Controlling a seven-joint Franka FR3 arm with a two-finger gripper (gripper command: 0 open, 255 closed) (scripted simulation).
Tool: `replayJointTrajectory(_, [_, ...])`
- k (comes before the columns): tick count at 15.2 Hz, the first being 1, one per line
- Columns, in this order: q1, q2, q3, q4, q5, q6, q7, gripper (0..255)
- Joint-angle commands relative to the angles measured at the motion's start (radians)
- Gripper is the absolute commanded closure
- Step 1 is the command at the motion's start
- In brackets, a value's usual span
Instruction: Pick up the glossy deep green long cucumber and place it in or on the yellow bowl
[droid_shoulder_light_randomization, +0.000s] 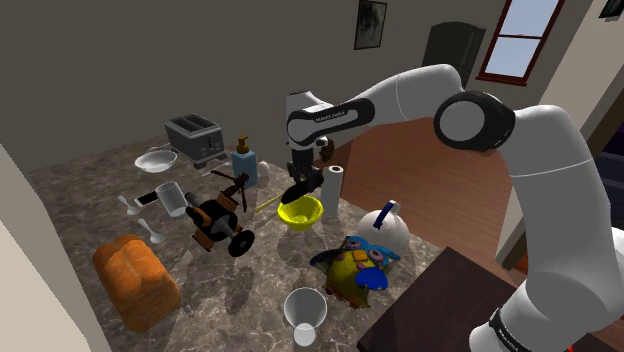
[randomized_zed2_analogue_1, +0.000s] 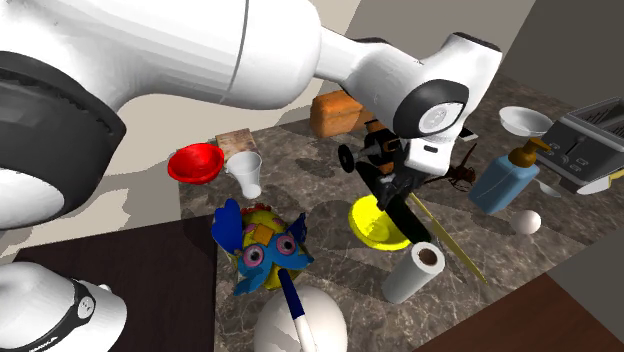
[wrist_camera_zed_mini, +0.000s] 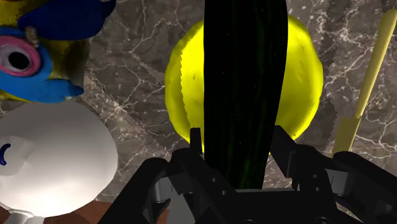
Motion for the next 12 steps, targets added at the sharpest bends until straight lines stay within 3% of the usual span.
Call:
replayJointTrajectory(1, [-0.001, 0.012, -0.003, -0.005, -0.004, 0.018, -0.002, 255])
replayJointTrajectory(12, [0.005, 0.075, -0.017, -0.034, -0.022, 0.107, 0.007, 255])
